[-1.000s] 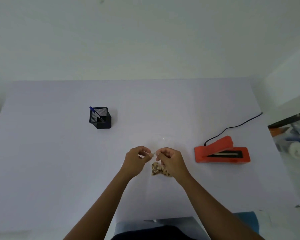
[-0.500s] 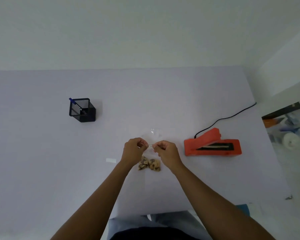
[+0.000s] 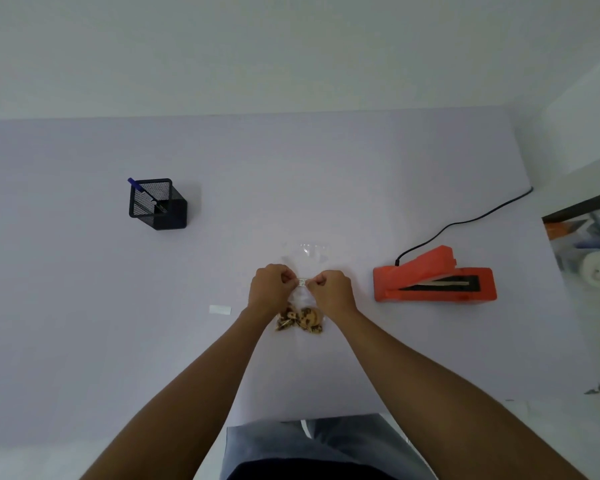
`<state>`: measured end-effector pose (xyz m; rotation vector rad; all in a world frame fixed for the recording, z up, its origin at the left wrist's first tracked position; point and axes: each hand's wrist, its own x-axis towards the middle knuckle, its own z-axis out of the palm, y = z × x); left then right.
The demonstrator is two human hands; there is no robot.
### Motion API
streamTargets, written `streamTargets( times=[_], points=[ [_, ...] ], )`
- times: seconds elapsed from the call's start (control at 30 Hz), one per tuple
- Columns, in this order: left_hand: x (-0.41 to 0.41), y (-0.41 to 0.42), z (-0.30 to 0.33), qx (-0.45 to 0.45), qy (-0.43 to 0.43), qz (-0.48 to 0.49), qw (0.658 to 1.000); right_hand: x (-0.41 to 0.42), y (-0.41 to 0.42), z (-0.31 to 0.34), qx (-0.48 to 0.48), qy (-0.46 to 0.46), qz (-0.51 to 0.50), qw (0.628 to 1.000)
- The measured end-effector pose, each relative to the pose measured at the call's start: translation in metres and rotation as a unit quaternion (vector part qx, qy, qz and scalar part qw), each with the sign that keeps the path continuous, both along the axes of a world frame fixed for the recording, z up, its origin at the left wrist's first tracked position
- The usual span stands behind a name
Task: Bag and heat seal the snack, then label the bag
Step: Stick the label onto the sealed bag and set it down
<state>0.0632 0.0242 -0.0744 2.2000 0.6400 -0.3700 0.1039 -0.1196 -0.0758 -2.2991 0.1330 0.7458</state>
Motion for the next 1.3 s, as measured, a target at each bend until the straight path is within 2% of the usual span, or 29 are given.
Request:
streamTargets(
  times=[0.37,0.57,0.77,0.93,1.1,1.3],
  points=[
    [0.002,-0.009,0.000,0.063,0.013,-0.018,0.998,-0.001,0.004,-0.003,-0.042,-0.001,-0.006,0.999],
    [0.004,-0.006,0.000,0.060,0.039,-0.005,0.997,-0.003,0.003,-0.005,-0.047,-0.006,-0.025,0.999],
    [0.008,0.000,0.001,0.058,0.085,0.044,0.994,0.000,-0.002,-0.003,-0.007,0.002,-0.101,0.995],
    [0.011,-0.002,0.001,0.040,0.093,0.059,0.993,-0.008,0.007,-0.004,-0.004,-0.028,-0.162,0.986],
    [0.010,-0.003,0.000,0.044,0.090,0.062,0.993,-0.021,0.017,-0.002,-0.038,-0.053,-0.129,0.989],
    [0.010,0.000,0.000,0.045,0.087,0.047,0.994,-0.024,0.011,-0.009,-0.026,-0.075,-0.136,0.988]
  ],
)
